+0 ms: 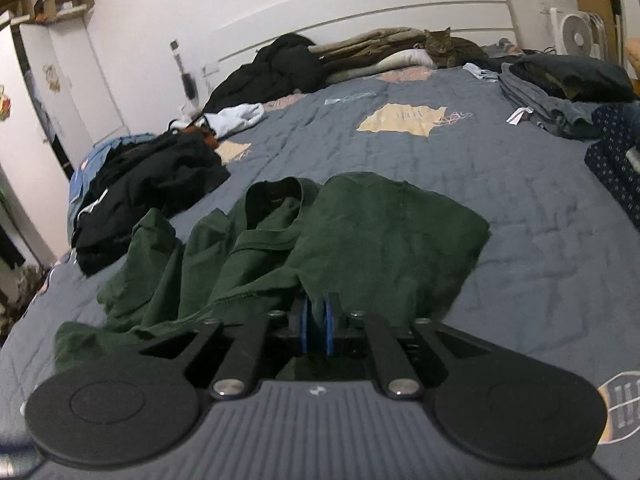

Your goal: Fold clothes

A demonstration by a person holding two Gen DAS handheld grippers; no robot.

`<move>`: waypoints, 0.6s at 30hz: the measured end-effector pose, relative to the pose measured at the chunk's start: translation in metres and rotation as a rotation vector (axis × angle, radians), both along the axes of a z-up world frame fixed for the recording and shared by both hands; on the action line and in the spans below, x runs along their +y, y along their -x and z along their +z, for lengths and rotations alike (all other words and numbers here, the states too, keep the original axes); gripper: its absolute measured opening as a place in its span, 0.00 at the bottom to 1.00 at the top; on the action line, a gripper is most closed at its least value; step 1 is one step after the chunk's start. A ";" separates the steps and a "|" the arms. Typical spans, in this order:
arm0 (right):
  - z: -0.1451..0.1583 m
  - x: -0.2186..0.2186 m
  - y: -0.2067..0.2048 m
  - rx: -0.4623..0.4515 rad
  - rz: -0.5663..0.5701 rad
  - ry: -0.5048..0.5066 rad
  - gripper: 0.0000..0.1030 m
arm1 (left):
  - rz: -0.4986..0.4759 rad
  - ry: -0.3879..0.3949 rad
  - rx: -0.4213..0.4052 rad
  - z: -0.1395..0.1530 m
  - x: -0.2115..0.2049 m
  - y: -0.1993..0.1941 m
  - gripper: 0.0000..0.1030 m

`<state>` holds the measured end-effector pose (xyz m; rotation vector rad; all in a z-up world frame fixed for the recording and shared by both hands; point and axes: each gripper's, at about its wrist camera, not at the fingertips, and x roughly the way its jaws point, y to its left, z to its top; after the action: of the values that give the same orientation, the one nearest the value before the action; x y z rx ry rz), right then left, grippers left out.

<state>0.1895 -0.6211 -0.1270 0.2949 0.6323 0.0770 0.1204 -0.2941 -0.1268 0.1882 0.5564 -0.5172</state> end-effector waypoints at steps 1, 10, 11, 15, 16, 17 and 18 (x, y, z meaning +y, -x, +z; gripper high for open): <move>0.007 -0.002 0.004 -0.017 0.004 -0.006 0.09 | 0.009 -0.002 0.014 -0.001 0.002 -0.006 0.68; 0.040 0.040 0.021 -0.088 0.303 -0.086 0.49 | -0.004 -0.044 0.040 -0.016 -0.030 -0.033 0.59; 0.037 0.050 0.022 -0.078 0.341 -0.072 0.49 | -0.004 -0.054 0.045 -0.021 -0.031 -0.033 0.58; 0.021 0.084 0.029 -0.023 0.468 0.013 0.49 | 0.023 -0.020 0.103 -0.030 -0.026 -0.043 0.27; 0.017 0.091 0.033 -0.011 0.498 0.037 0.49 | 0.031 -0.006 0.120 -0.030 -0.022 -0.046 0.23; 0.015 0.095 0.039 -0.007 0.523 0.061 0.49 | 0.037 0.013 0.138 -0.031 -0.017 -0.049 0.22; 0.014 0.098 0.046 -0.010 0.543 0.084 0.49 | 0.044 0.037 0.159 -0.031 -0.012 -0.052 0.20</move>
<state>0.1431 -0.5227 -0.1126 0.0347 0.6904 0.5711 0.1722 -0.3059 -0.1576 0.0998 0.7041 -0.5023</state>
